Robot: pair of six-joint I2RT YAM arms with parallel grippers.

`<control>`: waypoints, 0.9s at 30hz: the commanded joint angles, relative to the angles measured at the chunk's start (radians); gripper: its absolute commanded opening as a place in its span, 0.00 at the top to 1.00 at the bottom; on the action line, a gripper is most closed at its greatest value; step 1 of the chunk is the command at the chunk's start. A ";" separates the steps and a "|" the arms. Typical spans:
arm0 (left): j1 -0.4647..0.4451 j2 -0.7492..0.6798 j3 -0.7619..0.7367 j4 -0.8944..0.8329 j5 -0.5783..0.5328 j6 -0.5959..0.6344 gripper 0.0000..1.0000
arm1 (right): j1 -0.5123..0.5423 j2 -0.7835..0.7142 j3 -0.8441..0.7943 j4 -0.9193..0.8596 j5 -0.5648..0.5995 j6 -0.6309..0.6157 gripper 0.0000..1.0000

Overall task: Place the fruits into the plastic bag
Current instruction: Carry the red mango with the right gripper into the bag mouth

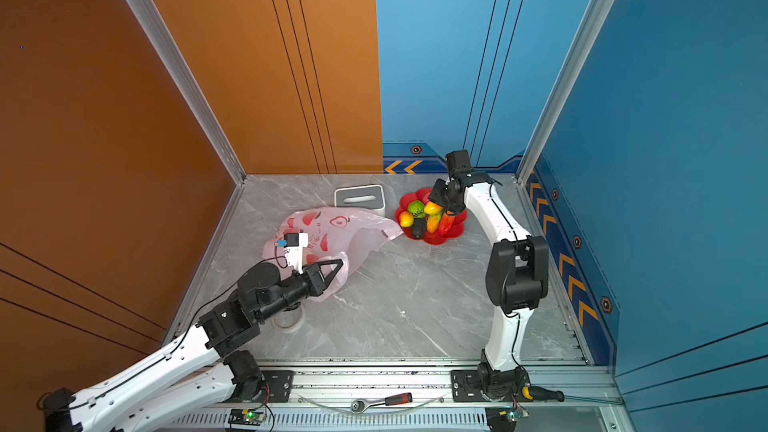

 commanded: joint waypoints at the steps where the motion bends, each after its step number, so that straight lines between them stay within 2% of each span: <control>1: 0.013 -0.002 -0.014 0.026 0.019 -0.002 1.00 | -0.015 -0.088 -0.073 0.086 -0.096 0.049 0.53; 19: 0.014 -0.006 -0.019 0.024 0.024 -0.002 1.00 | 0.010 -0.397 -0.340 0.364 -0.466 0.189 0.54; 27: 0.014 -0.004 -0.019 0.029 0.024 -0.002 1.00 | 0.102 -0.462 -0.420 0.438 -0.535 0.216 0.54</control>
